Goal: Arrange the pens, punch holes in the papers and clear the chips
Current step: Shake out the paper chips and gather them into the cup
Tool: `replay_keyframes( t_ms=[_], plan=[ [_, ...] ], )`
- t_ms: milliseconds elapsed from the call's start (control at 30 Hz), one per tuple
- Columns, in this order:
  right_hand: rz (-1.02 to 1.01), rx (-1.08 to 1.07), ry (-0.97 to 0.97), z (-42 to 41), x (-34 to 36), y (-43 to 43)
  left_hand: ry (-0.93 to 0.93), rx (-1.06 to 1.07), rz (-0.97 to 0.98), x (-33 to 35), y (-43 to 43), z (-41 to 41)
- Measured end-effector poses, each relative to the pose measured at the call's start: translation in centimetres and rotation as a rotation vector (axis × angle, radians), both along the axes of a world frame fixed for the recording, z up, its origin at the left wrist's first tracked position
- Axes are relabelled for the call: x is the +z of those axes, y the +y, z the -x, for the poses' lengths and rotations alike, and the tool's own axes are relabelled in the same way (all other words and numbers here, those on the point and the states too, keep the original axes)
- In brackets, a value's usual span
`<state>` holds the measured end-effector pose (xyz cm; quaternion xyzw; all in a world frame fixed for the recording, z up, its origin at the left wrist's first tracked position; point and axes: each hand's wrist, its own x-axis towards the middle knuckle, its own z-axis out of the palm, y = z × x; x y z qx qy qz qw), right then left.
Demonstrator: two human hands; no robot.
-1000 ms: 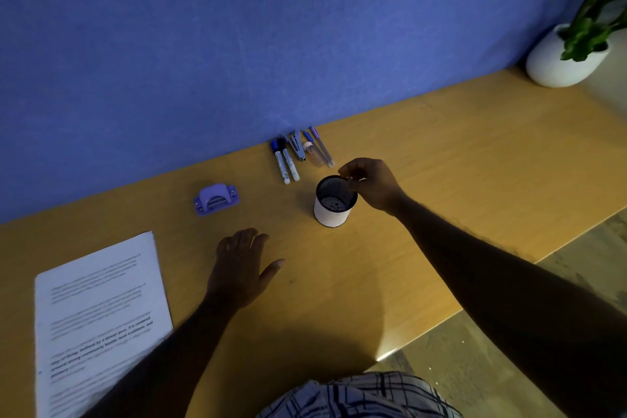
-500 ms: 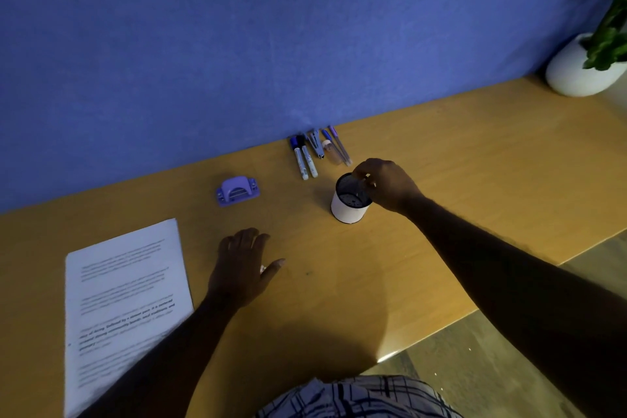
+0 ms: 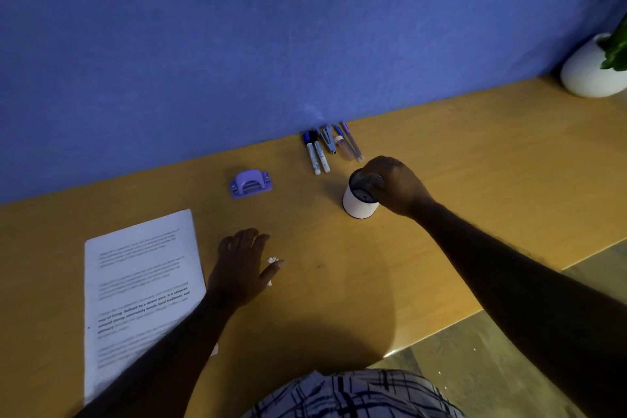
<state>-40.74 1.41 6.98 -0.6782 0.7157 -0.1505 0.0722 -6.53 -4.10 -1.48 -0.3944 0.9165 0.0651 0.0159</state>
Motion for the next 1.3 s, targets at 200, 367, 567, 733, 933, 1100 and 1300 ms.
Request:
replay_keyframes(
  t_ms=[200,367,567,733,933,1100,1300],
  plan=[
    [0.150,0.087,-0.069,-5.4,-1.6,1.1,0.002,-0.054,-0.034,-1.2,0.9,-2.2],
    [0.026,0.183,-0.120,-10.1,-4.9,2.2,-0.002,0.007,-0.062,-2.2,1.6,-3.7],
    [-0.161,0.160,-0.177,-14.0,-8.5,3.2,0.064,0.103,-0.057,-3.7,2.6,-4.5],
    [-0.258,0.103,-0.192,-15.2,-10.2,3.4,0.221,0.223,-0.118,-4.5,3.2,-4.0],
    [-0.274,0.060,-0.221,-15.2,-11.0,3.1,0.355,0.310,-0.115,-5.4,3.3,-3.6],
    [-0.258,0.091,-0.242,-15.6,-11.2,2.3,0.344,0.281,-0.153,-5.8,3.0,-3.4],
    [-0.252,0.105,-0.263,-16.1,-11.5,1.8,0.332,0.269,-0.211,-5.9,2.7,-3.4]
  ],
)
